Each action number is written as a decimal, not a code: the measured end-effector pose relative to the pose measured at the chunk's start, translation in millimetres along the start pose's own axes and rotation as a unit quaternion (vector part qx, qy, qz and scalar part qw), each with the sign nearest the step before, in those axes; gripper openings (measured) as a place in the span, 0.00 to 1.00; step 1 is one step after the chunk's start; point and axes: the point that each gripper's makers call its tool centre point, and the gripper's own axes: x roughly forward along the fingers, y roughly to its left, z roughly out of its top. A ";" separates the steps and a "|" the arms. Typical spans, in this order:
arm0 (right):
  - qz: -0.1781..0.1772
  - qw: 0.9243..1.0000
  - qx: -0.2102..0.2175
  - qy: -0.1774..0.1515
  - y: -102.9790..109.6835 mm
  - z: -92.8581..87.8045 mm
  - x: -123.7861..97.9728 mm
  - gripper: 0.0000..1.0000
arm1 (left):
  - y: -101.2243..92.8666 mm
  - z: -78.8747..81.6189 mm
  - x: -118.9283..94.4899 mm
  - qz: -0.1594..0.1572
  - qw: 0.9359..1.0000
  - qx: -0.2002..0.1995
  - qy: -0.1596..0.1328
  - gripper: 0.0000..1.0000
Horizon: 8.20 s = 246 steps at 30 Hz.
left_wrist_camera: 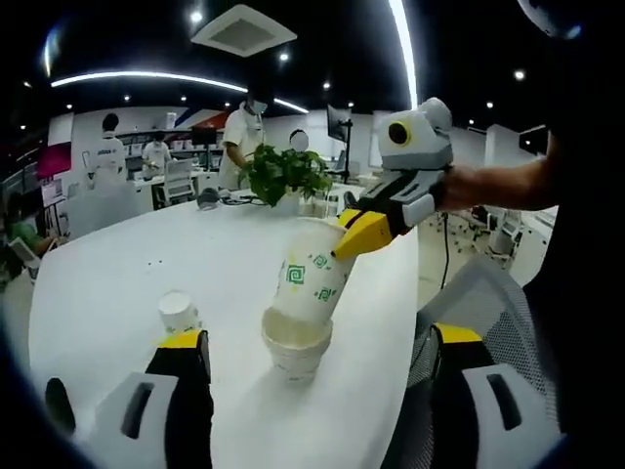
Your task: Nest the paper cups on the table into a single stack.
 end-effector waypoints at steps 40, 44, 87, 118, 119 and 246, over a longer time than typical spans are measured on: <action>0.018 0.992 -0.051 0.115 2.6 -54.4 71.4 0.04 | 15.1 -8.5 -8.6 0.045 0.999 -0.002 0.017 0.98; 0.023 0.992 -0.047 0.112 4.3 -57.9 73.2 0.05 | 23.2 -3.3 -7.4 0.048 0.999 -0.002 0.013 0.97; -0.117 0.990 0.014 -0.073 -18.2 -35.8 -31.2 0.71 | 193.2 -32.0 109.2 0.101 0.992 -0.014 0.070 0.55; -0.133 0.984 0.037 -0.114 -26.2 -24.5 -43.4 0.69 | 165.7 31.9 82.5 0.115 0.993 -0.012 0.004 0.37; -0.130 0.984 0.037 -0.120 -25.5 -20.8 -43.2 0.69 | 156.7 43.4 74.2 0.116 0.993 -0.015 -0.005 0.37; 0.028 0.986 -0.157 0.053 7.4 -7.9 16.0 0.00 | 17.4 -2.1 -10.3 0.106 0.994 0.018 0.006 0.99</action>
